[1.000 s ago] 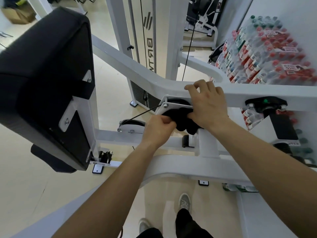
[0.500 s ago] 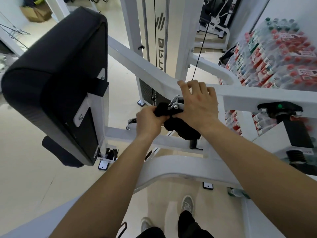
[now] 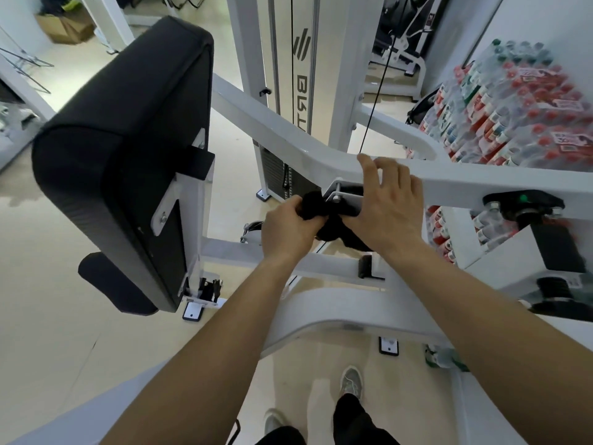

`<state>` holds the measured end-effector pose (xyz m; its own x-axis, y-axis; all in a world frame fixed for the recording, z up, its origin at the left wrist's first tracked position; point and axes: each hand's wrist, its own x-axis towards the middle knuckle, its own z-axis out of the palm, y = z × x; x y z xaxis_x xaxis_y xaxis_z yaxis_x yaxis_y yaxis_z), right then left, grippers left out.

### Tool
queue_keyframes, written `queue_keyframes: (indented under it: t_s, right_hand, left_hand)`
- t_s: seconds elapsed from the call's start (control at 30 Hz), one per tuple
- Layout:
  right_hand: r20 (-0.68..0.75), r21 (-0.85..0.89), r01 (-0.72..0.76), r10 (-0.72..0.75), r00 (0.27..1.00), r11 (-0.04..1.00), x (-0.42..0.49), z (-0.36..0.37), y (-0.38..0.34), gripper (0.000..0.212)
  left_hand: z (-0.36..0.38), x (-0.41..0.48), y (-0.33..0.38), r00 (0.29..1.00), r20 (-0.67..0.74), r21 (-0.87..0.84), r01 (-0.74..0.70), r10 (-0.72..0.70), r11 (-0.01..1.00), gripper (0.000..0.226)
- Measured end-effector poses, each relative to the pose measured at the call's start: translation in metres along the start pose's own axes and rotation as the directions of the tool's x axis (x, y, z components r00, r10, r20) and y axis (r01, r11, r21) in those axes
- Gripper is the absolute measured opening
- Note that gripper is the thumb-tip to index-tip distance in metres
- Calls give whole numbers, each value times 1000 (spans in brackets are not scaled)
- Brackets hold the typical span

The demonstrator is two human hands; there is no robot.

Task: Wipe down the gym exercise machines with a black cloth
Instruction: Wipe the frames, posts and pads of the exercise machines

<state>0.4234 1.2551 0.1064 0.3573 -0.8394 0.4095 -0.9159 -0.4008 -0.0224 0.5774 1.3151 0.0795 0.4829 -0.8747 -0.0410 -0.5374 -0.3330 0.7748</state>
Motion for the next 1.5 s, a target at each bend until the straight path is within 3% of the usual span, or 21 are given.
queue_keyframes:
  t_s: [0.1,0.23,0.3,0.43,0.63,0.77,0.87,1.03,1.2,1.5]
  right_hand:
    - [52,68,-21,18,998,997,0,-25,-5,76]
    - [147,156,24,-48,988,988,-23,-49,-12,27]
    - [178,269,-60,12,984,961,-42,-60,-15,19]
    - [211,414,-208,129,969,886,-73,-89,-14,15]
    - [187,540,-190,104,977,820,-111,-121,8,20]
    - [154,606,-197,129,980,770,-142,-135,33,17]
    - [197,660,-257,168,966,706,-178,-145,58,15]
    - [284,645,-348,209,936,680,-243,-151,104,19]
    - [373,582,-441,257,892,684,-305,-134,138,20]
    - [596,454,-567,238,767,688,-367,-94,162,15]
  left_hand:
    - [-19,-9,8,996,-19,-47,-88,87,995,33]
    - [-36,-28,19,994,23,-176,-101,107,979,28]
    - [-38,-41,24,989,32,-222,-134,145,966,29]
    - [-41,-71,36,973,74,-315,-184,217,931,32]
    - [-40,-110,50,949,80,-405,-249,305,880,31]
    - [-30,-141,54,941,36,-310,-309,336,899,4]
    - [-15,-173,61,936,84,-299,-304,343,905,17]
    - [23,-231,72,914,307,-209,-206,264,956,46]
    - [61,-266,52,889,411,-3,-217,199,976,7]
    - [88,-284,17,898,436,-20,-47,51,999,9]
